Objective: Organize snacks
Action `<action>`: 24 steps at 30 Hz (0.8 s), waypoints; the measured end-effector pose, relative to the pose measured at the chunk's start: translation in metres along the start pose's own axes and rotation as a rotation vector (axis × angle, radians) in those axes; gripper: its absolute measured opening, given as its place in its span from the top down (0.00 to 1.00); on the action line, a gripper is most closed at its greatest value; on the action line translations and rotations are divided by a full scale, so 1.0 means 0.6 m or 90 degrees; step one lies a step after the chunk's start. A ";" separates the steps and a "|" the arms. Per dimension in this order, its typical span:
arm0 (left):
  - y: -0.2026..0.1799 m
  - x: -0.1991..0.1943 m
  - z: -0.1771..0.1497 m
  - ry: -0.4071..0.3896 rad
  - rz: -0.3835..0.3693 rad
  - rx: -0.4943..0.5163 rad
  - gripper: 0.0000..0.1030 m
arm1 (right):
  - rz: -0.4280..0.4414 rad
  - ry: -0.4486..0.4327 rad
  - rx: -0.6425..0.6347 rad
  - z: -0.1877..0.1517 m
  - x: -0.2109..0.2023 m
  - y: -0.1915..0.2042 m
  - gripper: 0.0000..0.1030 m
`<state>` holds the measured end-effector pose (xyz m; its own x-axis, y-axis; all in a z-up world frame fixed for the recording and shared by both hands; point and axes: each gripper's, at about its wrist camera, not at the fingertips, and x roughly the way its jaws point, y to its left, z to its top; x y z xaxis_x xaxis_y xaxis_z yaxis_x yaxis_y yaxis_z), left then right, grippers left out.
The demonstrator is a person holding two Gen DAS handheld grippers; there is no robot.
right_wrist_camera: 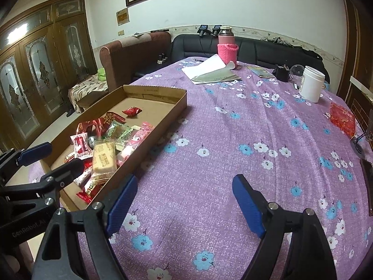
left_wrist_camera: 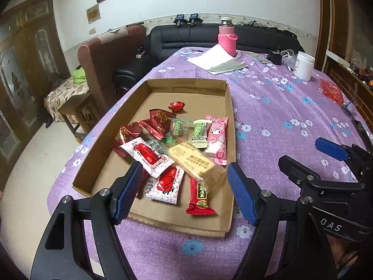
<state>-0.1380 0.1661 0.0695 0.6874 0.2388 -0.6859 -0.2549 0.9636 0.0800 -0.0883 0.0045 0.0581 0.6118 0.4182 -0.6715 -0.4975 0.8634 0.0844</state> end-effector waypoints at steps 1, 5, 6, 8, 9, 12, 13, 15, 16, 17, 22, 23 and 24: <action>0.001 0.000 0.000 0.001 -0.001 -0.001 0.27 | -0.001 0.001 0.000 0.000 0.001 0.001 0.17; 0.006 -0.002 -0.003 -0.003 -0.005 -0.010 0.27 | -0.005 0.005 0.001 -0.003 0.003 0.003 0.17; 0.009 -0.005 -0.003 -0.008 -0.006 -0.015 0.27 | -0.007 0.005 0.001 -0.004 0.003 0.004 0.17; 0.018 -0.017 -0.001 -0.031 -0.008 -0.032 0.27 | -0.012 0.004 0.002 -0.004 0.002 0.003 0.17; 0.023 -0.026 -0.001 -0.047 -0.007 -0.042 0.27 | -0.015 0.001 0.002 -0.005 0.001 0.004 0.17; 0.041 -0.074 0.001 -0.139 0.020 -0.073 0.27 | -0.026 -0.015 0.003 -0.006 -0.008 0.005 0.17; 0.046 -0.097 0.000 -0.182 0.034 -0.082 0.27 | -0.029 -0.024 0.003 -0.007 -0.013 0.005 0.17; 0.050 -0.137 -0.005 -0.255 0.058 -0.090 0.26 | -0.033 -0.038 0.002 -0.007 -0.021 0.007 0.17; 0.049 -0.161 -0.010 -0.296 0.075 -0.092 0.19 | -0.033 -0.045 0.002 -0.007 -0.024 0.007 0.17; 0.047 -0.184 -0.017 -0.339 0.094 -0.092 0.12 | -0.032 -0.051 0.003 -0.006 -0.028 0.008 0.17; 0.015 -0.238 -0.039 -0.477 0.163 -0.016 0.00 | -0.029 -0.085 0.005 -0.009 -0.050 0.018 0.15; 0.010 -0.233 -0.030 -0.460 0.150 0.005 0.00 | -0.031 -0.092 0.004 -0.010 -0.054 0.021 0.14; 0.010 -0.226 -0.021 -0.435 0.130 0.012 0.00 | -0.033 -0.097 0.001 -0.012 -0.058 0.023 0.12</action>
<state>-0.2411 0.1378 0.1541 0.9010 0.4308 -0.0501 -0.4168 0.8920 0.1752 -0.1207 -0.0003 0.0777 0.7224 0.4115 -0.5557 -0.4623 0.8851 0.0545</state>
